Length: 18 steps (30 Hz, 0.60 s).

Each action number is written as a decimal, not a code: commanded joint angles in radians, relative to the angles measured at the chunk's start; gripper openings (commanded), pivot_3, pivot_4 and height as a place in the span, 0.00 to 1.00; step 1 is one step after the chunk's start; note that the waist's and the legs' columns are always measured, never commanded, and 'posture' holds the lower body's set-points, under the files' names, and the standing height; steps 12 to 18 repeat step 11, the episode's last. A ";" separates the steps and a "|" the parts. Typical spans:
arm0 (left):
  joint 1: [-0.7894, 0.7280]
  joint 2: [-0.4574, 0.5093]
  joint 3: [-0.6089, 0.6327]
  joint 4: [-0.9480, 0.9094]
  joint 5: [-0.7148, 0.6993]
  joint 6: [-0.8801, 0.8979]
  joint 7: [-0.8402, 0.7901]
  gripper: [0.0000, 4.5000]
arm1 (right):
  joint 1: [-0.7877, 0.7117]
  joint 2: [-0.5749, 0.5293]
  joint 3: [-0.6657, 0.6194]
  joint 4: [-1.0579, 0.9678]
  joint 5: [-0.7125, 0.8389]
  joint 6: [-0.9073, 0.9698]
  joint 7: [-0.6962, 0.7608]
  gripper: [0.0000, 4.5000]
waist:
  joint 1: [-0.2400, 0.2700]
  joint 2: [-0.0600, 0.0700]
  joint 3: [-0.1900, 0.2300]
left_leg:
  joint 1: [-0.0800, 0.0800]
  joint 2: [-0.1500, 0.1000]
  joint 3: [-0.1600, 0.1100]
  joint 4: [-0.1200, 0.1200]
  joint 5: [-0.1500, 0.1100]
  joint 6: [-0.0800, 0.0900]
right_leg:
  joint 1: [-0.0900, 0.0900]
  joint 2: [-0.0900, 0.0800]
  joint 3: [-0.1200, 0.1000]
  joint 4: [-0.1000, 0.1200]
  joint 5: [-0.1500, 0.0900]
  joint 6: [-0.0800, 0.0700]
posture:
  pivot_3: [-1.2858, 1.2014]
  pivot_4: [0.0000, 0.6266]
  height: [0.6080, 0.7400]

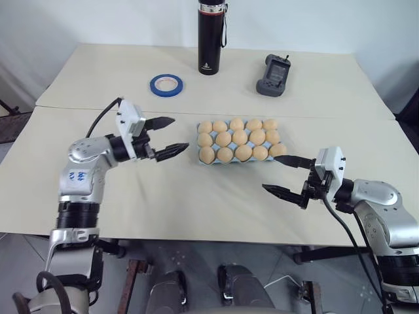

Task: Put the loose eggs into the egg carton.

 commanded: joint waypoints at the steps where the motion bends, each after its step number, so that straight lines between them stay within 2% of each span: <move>1: 0.090 0.052 0.060 -0.076 -0.053 -0.024 -0.050 0.99 | -0.043 -0.024 0.006 0.057 -0.014 -0.042 0.060 1.00 | 0.000 0.000 0.000 | 0.000 0.000 0.000 0.000 0.000 0.000 | 0.000 0.000 0.000 0.000 0.000 0.000 | 0.52 0.24 1.00; 6: 0.193 0.120 0.086 -0.103 -0.074 -0.012 -0.081 0.99 | -0.126 -0.014 0.034 0.150 -0.037 -0.061 0.105 1.00 | 0.000 0.000 0.000 | 0.000 0.000 0.000 -0.001 -0.001 0.002 | 0.000 -0.001 0.000 -0.001 0.000 -0.001 | 0.52 0.24 1.00; 18: 0.209 0.147 0.077 -0.094 -0.060 -0.044 -0.097 0.99 | -0.166 -0.006 0.050 0.194 -0.052 -0.077 0.127 1.00 | 0.003 0.000 0.000 | 0.000 0.000 -0.002 -0.002 -0.002 0.003 | 0.000 -0.002 -0.001 -0.002 0.000 -0.002 | 0.52 0.24 1.00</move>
